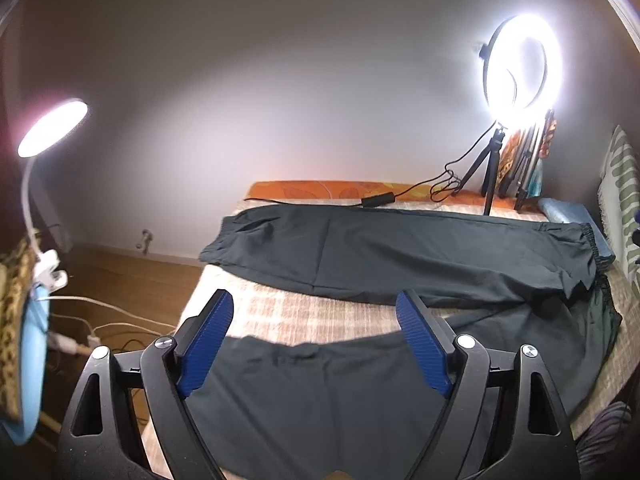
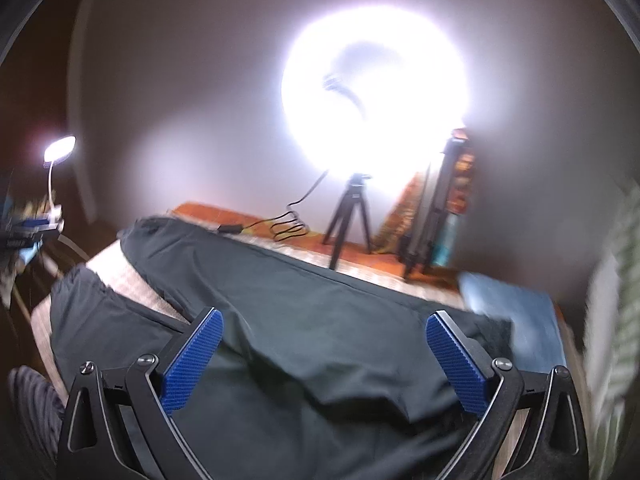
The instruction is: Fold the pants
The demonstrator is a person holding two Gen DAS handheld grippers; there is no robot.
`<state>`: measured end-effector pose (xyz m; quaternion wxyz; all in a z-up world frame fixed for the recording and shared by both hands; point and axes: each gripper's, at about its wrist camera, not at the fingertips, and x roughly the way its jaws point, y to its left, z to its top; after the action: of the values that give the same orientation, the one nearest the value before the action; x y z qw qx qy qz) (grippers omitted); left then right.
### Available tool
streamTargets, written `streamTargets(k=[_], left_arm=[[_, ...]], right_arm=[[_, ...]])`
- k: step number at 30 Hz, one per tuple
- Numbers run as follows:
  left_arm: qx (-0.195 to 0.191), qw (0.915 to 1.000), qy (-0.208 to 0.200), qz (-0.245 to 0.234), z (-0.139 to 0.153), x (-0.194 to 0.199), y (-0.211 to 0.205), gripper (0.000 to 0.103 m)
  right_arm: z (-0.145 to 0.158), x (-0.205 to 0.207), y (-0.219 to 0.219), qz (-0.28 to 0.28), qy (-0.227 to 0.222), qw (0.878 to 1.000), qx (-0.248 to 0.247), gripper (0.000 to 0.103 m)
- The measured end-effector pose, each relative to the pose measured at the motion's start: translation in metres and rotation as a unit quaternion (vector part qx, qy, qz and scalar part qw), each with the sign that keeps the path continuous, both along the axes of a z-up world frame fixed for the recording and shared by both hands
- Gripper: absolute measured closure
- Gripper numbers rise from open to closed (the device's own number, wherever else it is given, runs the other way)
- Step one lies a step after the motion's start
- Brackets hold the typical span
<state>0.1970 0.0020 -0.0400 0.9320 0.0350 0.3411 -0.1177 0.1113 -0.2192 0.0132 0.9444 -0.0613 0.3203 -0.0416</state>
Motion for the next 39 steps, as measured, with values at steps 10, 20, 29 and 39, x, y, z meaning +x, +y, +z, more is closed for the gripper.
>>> streamTargets(k=[10, 20, 29, 39], left_arm=[[0.002, 0.9977, 0.062, -0.027, -0.046, 0.092, -0.018, 0.035], [0.013, 0.9939, 0.107, -0.023, -0.092, 0.157, -0.021, 0.051], [-0.005, 0.9897, 0.143, -0.007, -0.126, 0.187, -0.012, 0.052], [-0.037, 0.9871, 0.153, 0.029, -0.119, 0.196, 0.025, 0.051]], right_arm=[[-0.06, 0.139, 0.024, 0.122, 0.08, 0.989, -0.007, 0.018], [-0.14, 0.247, 0.018, 0.149, 0.162, 0.975, -0.009, 0.033], [-0.191, 0.314, 0.015, 0.164, 0.219, 0.961, -0.026, 0.032], [-0.211, 0.325, 0.01, 0.171, 0.251, 0.953, 0.023, 0.081]])
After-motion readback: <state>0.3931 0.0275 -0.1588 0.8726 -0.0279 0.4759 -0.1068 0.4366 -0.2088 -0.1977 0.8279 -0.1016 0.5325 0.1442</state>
